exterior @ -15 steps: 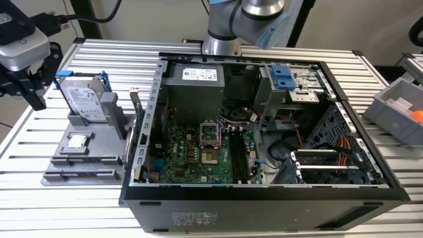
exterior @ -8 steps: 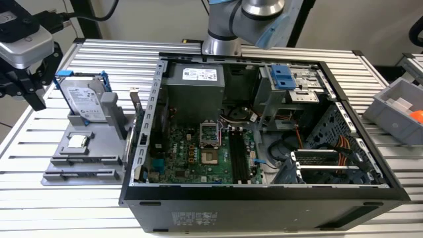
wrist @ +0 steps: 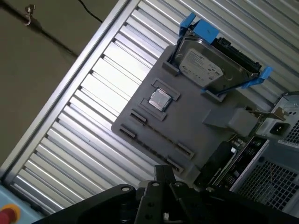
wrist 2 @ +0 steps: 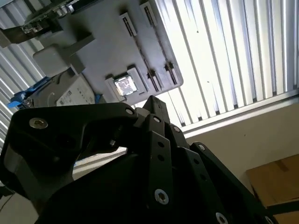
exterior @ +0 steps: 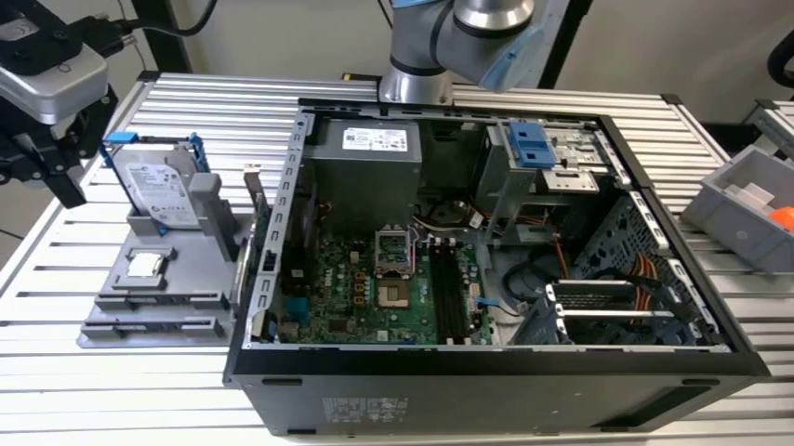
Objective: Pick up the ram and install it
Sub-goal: 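Pick up the ram and move it above insertion slot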
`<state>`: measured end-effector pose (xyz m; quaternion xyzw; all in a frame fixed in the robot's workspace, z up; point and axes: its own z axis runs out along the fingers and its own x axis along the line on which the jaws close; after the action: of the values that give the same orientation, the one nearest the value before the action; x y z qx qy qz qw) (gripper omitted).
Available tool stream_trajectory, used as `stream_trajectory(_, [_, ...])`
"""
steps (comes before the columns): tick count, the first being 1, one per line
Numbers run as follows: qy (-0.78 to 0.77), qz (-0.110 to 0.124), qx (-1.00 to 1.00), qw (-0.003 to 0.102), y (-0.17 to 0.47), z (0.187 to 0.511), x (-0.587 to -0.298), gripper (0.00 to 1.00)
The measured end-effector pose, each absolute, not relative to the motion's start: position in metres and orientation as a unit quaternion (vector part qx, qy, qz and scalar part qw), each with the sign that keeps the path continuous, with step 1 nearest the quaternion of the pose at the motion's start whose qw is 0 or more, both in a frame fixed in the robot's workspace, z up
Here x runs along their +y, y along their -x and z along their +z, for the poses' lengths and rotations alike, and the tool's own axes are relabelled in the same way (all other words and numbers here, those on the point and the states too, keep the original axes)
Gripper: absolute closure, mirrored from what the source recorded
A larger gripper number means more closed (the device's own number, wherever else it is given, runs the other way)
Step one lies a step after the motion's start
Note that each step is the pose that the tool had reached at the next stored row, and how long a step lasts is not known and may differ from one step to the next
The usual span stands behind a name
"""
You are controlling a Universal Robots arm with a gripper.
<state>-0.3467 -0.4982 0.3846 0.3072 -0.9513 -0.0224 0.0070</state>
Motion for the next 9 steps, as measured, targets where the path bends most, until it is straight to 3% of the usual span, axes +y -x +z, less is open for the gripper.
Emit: stream_trajectory(9, [-0.347,-0.022,-0.937,0.008,0.3467,0.3846,-0.4982,1.00])
